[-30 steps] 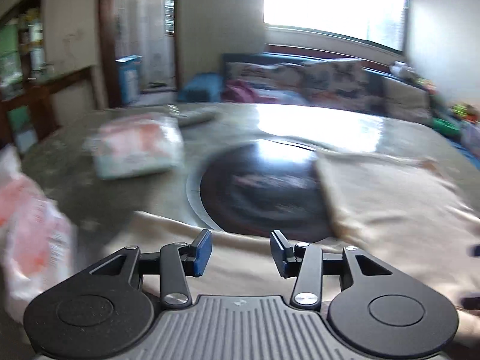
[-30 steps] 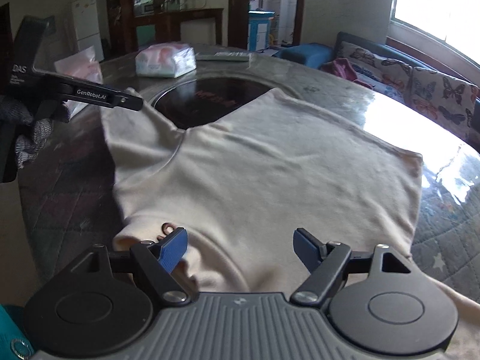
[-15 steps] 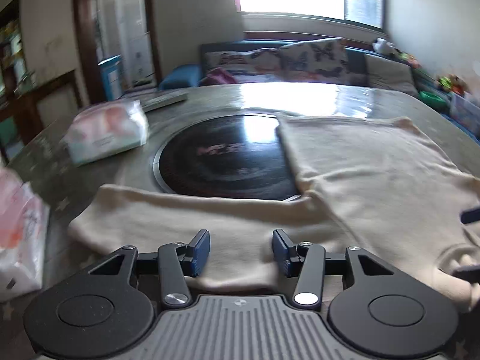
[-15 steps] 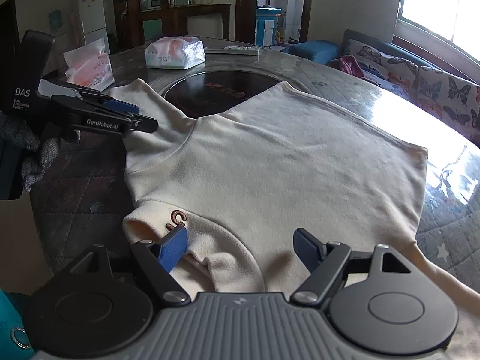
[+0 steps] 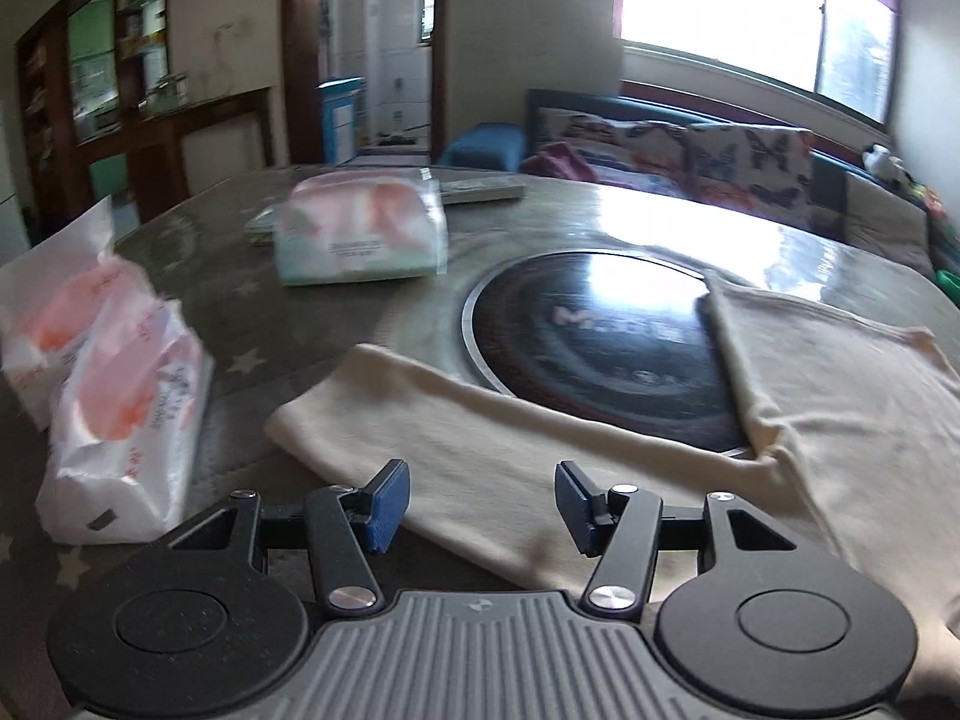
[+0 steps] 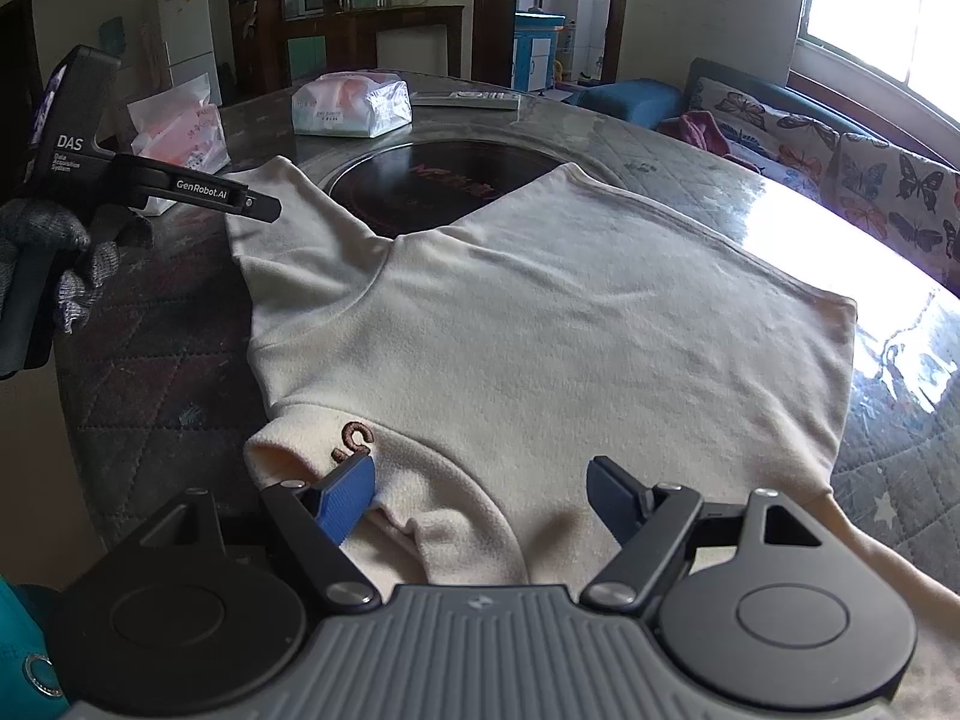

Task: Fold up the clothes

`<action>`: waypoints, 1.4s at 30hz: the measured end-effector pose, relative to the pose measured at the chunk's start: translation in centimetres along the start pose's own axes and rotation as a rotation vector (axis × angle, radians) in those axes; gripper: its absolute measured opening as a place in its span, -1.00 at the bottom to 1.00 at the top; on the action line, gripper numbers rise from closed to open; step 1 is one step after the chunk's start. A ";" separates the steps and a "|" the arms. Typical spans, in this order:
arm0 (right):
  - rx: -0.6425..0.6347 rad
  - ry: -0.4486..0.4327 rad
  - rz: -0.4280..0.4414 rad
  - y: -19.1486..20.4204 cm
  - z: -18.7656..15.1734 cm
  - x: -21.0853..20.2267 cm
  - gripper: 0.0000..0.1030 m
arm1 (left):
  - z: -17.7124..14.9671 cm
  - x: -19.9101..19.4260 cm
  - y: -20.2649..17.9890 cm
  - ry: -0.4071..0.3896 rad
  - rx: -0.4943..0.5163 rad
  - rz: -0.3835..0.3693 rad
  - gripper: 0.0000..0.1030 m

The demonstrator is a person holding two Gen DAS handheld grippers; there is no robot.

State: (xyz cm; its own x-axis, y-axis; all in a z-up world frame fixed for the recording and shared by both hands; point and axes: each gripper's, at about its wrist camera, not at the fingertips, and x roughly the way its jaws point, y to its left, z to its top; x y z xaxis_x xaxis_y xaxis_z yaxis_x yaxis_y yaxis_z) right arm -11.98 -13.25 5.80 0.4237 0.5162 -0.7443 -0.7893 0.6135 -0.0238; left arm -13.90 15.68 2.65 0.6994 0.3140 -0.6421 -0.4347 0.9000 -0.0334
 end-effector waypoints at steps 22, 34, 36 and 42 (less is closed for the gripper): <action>0.037 -0.059 -0.001 -0.5 0.7 -1.2 0.53 | 1.0 1.5 4.6 -0.014 -0.217 0.160 -0.49; 0.095 -0.085 -0.008 -1.6 0.6 -1.6 0.43 | 1.8 0.3 4.1 -0.082 -0.238 0.090 -0.90; 0.107 -0.089 -0.007 -1.8 0.5 -1.7 0.43 | 2.2 -0.4 3.5 -0.100 -0.232 0.050 -0.91; 0.164 -0.099 -0.002 -2.7 0.4 -1.7 0.40 | 3.3 -2.5 0.5 -0.146 -0.178 -0.113 -0.92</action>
State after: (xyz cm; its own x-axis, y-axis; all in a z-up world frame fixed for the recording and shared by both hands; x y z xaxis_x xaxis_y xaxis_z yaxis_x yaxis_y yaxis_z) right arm -10.41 -15.54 7.44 0.4734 0.5660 -0.6750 -0.7085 0.7000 0.0900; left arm -13.99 16.34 6.74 0.8180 0.2663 -0.5099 -0.4330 0.8686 -0.2410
